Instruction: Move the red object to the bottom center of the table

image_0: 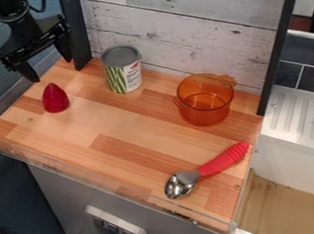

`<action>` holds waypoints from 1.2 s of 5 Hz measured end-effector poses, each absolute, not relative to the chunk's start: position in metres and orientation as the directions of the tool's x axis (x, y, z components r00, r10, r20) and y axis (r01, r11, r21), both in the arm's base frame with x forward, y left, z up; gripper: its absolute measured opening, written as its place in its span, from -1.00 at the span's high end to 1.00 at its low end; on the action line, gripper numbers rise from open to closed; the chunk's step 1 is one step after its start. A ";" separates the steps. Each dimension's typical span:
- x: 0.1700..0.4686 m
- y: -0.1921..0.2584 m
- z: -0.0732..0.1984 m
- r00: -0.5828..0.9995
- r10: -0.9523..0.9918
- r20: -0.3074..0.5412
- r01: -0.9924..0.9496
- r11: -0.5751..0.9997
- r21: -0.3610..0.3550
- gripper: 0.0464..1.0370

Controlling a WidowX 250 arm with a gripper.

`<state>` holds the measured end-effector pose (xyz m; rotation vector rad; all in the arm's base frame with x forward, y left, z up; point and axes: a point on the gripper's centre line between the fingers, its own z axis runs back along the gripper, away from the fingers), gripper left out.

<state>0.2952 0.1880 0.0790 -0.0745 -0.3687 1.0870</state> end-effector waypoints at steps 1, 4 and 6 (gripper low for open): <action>0.293 0.186 0.068 0.415 0.881 0.227 -0.857 0.462 -0.228 -0.92; 0.303 0.203 0.034 0.377 0.911 0.168 -0.885 0.408 -0.226 -0.92; 0.303 0.217 0.014 0.371 0.911 0.180 -0.908 0.396 -0.135 -0.26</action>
